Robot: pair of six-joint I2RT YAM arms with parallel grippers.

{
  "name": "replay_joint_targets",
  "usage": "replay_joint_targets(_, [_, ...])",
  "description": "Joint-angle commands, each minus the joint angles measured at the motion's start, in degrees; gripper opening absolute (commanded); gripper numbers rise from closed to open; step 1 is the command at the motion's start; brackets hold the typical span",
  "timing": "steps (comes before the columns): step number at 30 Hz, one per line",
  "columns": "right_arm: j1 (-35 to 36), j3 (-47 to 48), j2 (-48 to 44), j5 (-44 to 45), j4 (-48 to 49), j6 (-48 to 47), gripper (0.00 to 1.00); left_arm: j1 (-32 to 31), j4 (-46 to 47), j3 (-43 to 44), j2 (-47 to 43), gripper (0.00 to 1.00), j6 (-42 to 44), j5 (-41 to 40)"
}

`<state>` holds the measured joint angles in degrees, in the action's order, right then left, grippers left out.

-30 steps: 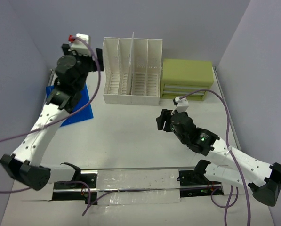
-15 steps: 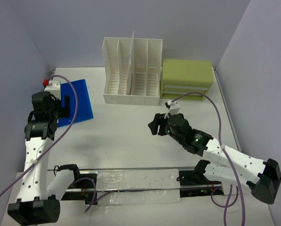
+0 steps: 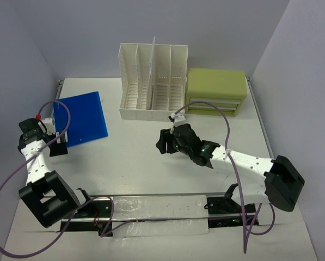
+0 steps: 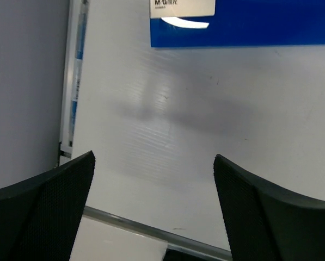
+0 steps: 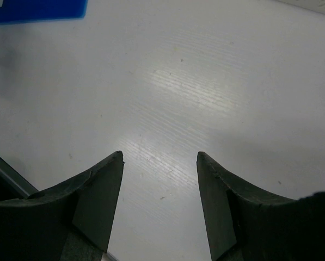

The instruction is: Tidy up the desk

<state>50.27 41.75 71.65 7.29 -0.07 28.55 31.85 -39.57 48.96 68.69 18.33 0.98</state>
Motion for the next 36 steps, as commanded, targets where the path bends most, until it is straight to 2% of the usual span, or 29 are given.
replay_joint_targets(1, [0.7,4.58,3.77,-3.17,6.18,-2.63,0.63,0.55,10.73,-3.77,-1.17,0.81,2.15,-3.82])
replay_joint_targets(3, [0.71,4.74,5.43,-4.12,7.45,-3.24,0.63,0.4,15.49,-6.25,-2.06,0.73,4.87,-4.33])
replay_joint_targets(7, [0.71,5.21,8.21,-5.21,8.42,-3.33,0.63,-3.64,26.5,-11.41,-3.96,0.66,11.97,-10.77])
replay_joint_targets(11, [0.79,6.23,10.69,-5.87,7.92,-3.48,0.63,-8.95,41.31,-19.56,-5.37,0.63,24.62,-16.68])
replay_joint_targets(13, [0.78,6.89,11.81,-5.81,7.17,-3.4,0.63,-11.03,47.8,-23.6,-4.49,0.54,32.21,-19.14])
replay_joint_targets(16, [0.72,8.44,12.93,-6.16,6.26,-3.05,0.63,-11.7,51.69,-26.01,-1.56,0.42,38.48,-19.7])
replay_joint_targets(22, [0.79,11.45,14.71,-6.59,5.03,-2.49,0.63,-11.72,49.82,-25.19,0.81,0.44,39.81,-15.13])
replay_joint_targets(28, [0.8,13.61,15.45,-6.19,3.69,-2.36,0.63,-12.91,53.12,-24.55,3.2,0.44,38.28,-11.07])
replay_joint_targets(36, [0.79,14.28,15.14,-3.82,1.87,-2.41,0.63,-15.85,56.96,-25.01,8.78,0.42,38.93,-10.64])
